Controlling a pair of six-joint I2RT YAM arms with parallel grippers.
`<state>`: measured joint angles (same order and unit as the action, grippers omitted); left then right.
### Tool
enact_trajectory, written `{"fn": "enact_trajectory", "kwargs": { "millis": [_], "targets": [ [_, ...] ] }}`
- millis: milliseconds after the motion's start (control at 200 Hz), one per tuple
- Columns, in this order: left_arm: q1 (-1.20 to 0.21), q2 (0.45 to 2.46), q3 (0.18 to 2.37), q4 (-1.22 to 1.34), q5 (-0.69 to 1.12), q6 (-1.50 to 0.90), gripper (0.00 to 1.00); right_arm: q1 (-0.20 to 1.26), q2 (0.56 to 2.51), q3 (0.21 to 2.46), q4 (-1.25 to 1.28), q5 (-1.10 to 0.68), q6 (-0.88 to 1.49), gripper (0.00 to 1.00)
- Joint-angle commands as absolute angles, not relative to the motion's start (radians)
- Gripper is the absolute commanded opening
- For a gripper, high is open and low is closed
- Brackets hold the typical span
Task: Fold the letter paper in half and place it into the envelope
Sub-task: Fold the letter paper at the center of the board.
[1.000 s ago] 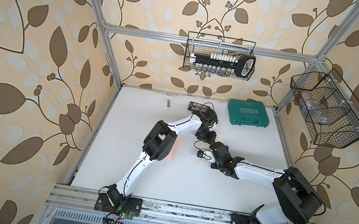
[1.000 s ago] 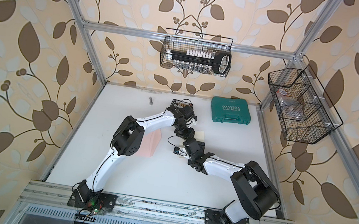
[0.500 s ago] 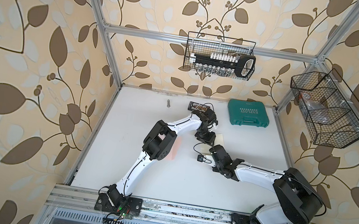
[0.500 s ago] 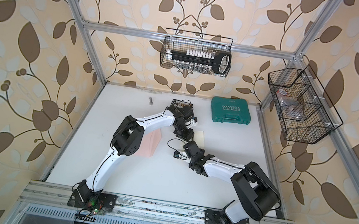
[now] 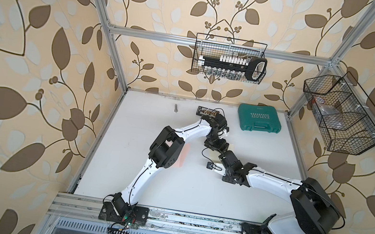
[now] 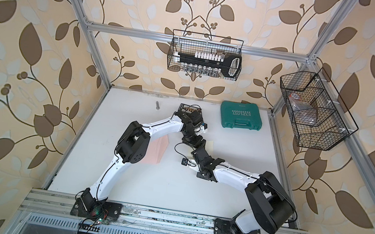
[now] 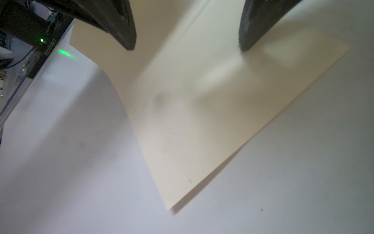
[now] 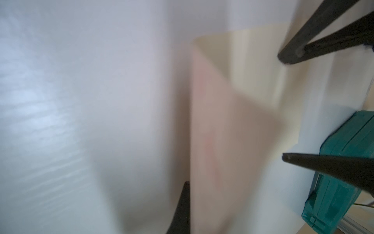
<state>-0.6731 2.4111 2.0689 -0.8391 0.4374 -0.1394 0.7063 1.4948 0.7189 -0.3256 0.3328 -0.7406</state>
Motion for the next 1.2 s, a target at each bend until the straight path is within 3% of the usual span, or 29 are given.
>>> {"fn": "enact_trajectory", "kwargs": {
  "millis": [0, 225, 600, 1195],
  "targets": [
    [-0.647, 2.323, 2.01, -0.876, 0.351, -0.159, 0.87, 0.724, 1.447, 0.765, -0.516, 0.251, -0.664, 0.0],
    [-0.582, 2.153, 1.881, -0.78, 0.249, -0.204, 0.87, 0.724, 1.445, 0.88, -0.762, 0.139, -0.58, 0.0],
    [-0.53, 1.892, 1.664, -0.695, 0.14, -0.217, 0.73, 0.724, 1.627, 1.076, -0.998, -0.032, -0.456, 0.0],
    [-0.531, 1.547, 1.375, -0.665, 0.062, -0.232, 0.64, 0.538, 1.978, 1.397, -1.182, -0.64, -0.344, 0.0]
  ]
}}
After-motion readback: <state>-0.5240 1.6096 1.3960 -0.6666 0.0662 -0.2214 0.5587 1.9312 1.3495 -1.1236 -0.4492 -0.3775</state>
